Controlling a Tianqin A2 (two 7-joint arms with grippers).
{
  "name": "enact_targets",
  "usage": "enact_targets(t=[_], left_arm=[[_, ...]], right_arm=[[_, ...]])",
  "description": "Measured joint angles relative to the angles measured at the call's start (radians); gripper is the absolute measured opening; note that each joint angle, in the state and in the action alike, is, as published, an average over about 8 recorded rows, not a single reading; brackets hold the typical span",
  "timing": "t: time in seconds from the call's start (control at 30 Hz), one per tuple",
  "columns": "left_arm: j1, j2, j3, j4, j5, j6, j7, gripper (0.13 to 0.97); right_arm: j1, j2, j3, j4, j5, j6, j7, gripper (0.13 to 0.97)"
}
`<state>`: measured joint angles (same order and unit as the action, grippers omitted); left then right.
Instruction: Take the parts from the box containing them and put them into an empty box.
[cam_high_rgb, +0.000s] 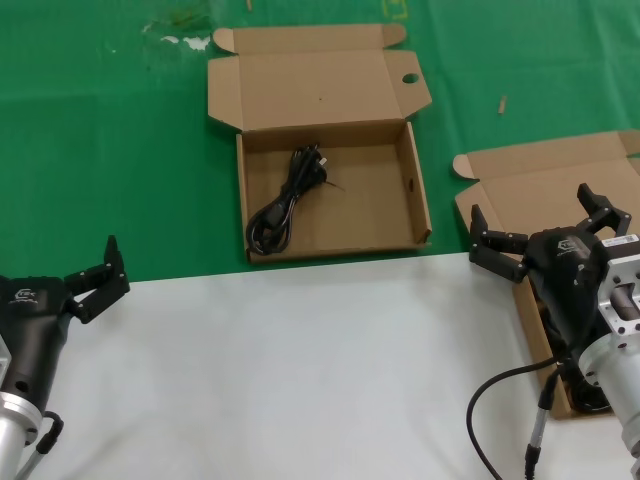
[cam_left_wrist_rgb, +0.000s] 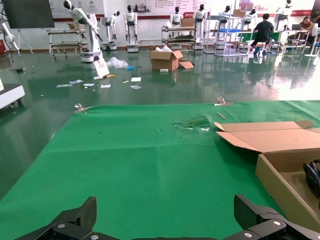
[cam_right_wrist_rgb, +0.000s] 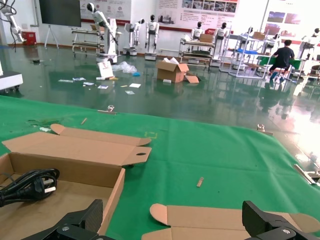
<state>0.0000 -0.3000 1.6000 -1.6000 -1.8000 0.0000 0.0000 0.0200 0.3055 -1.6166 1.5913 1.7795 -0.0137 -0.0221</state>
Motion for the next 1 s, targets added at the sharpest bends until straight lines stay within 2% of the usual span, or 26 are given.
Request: enact_targets(t=[1.0], left_arm=[[0.0,0.0,0.0,0.0,0.0,0.0,0.0,0.966]], right_arm=[[0.0,0.0,0.0,0.0,0.0,0.0,0.0,0.966]])
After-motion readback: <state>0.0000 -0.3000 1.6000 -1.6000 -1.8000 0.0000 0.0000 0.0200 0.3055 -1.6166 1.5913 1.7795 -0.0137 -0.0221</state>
